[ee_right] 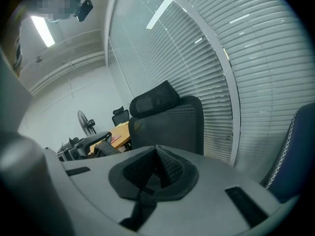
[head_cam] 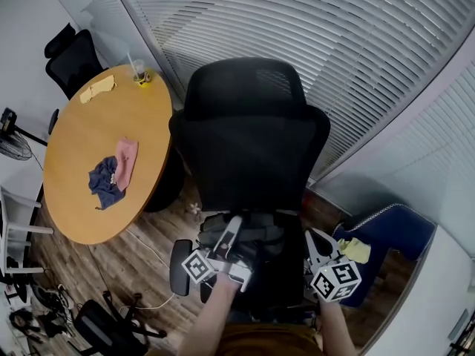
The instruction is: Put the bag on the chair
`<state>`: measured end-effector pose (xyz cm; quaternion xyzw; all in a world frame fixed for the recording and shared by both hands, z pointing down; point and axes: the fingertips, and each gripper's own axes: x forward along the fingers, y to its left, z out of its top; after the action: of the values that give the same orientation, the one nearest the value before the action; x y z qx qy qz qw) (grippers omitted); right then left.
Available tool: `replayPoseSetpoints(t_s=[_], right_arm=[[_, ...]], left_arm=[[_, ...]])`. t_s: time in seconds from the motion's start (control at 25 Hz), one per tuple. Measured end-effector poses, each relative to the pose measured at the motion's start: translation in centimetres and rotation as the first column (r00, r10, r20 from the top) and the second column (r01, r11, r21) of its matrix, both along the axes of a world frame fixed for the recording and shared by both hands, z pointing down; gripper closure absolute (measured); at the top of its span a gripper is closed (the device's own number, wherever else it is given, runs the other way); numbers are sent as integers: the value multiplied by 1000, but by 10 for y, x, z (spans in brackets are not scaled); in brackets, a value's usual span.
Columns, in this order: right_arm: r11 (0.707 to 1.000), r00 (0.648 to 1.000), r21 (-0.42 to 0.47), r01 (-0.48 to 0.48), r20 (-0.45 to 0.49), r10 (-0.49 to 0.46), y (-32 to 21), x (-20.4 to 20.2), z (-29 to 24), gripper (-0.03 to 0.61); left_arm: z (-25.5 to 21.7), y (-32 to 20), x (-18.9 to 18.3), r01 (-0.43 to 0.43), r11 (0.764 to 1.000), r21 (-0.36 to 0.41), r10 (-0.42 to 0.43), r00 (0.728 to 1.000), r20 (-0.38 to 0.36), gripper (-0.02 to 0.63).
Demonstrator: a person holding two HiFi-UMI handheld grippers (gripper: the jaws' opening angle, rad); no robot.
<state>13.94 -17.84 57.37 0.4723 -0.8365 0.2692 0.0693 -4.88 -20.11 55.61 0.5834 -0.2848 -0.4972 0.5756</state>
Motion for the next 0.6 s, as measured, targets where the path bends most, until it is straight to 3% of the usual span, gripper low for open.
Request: replayPoseSetpoints(t_s=[0.6], right_arm=[[1000,1000,-1,-9,11,9,-1,5,2,568]], left_arm=[[16,-14,1,47,997,-58,-46,999,22,592]])
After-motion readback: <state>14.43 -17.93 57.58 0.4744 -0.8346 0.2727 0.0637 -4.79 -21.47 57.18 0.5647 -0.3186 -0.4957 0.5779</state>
